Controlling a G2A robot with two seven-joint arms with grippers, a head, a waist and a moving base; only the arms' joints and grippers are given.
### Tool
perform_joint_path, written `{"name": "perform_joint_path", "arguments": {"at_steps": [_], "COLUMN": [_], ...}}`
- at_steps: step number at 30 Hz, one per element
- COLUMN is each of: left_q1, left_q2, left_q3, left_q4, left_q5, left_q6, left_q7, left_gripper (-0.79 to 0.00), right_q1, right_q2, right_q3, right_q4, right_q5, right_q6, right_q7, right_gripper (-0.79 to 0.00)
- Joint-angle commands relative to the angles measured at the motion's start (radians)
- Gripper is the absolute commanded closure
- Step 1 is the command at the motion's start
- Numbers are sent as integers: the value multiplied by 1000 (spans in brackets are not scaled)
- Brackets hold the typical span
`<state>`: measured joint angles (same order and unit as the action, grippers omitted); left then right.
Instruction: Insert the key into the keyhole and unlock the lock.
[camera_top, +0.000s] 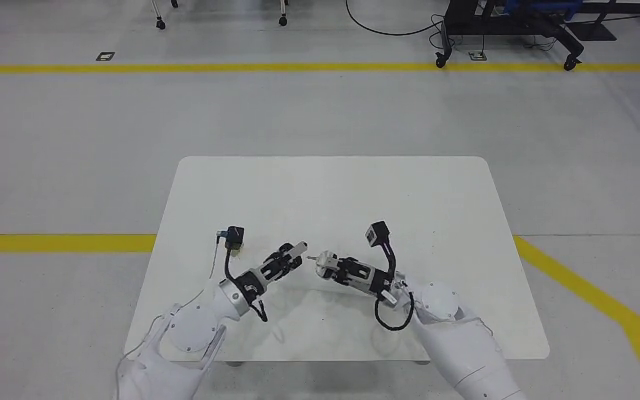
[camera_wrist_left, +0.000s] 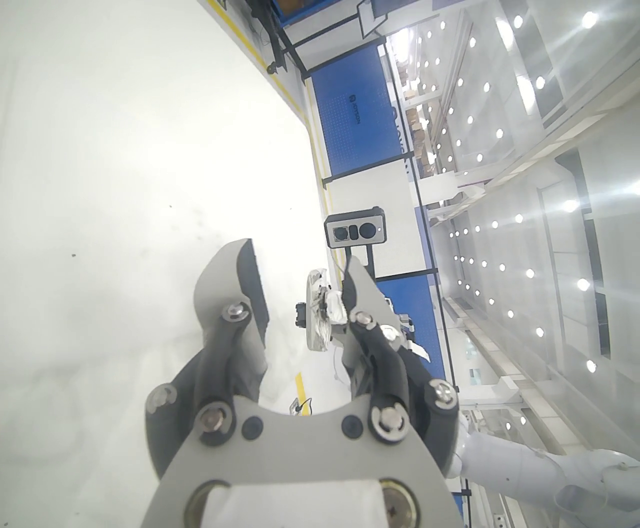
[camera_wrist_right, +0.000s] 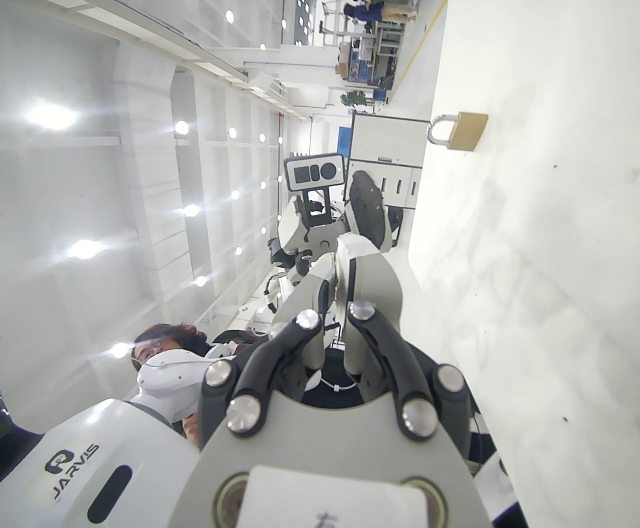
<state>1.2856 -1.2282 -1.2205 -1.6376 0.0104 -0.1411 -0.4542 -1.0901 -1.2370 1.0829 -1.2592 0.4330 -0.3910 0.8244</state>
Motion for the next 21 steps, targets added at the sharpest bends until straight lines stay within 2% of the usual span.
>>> {"name": "perform_joint_path", "arguments": {"at_steps": [1,3,6,8,9,10,11,13,21], "left_q1": [25,61,132,183,206,228,245,250,144], "left_q2": [8,20,41,53,62,70,74,76,61], "left_q3": [-55,-117,-218,-281,-307,-313,-301,-272,-182], "left_q4": [-30,-71,-142,-186,-201,-208,-209,-190,-25], "left_q5": [-2,42,199,379,552,749,872,991,1008], "left_q6": [-9,-17,-20,-5,14,35,43,32,16], "left_q7": [5,5,25,68,95,110,115,133,214], "left_gripper": [-785,-785,-785,-785,-785,-785,-785,-785,-773], "right_q1": [-7,-15,-25,-27,-27,-27,-27,-27,-27], "right_q2": [1,2,5,5,5,5,5,5,5], "right_q3": [17,35,61,66,66,66,66,66,66], "right_q4": [-1,-8,-17,-19,-19,-19,-19,-19,-19], "right_q5": [1,12,17,17,17,17,17,17,17], "right_q6": [-36,-71,-107,-113,-113,-113,-113,-113,-113], "right_q7": [-28,-49,-77,-81,-81,-81,-81,-81,-81], "right_gripper": [0,0,0,0,0,0,0,0,0]}}
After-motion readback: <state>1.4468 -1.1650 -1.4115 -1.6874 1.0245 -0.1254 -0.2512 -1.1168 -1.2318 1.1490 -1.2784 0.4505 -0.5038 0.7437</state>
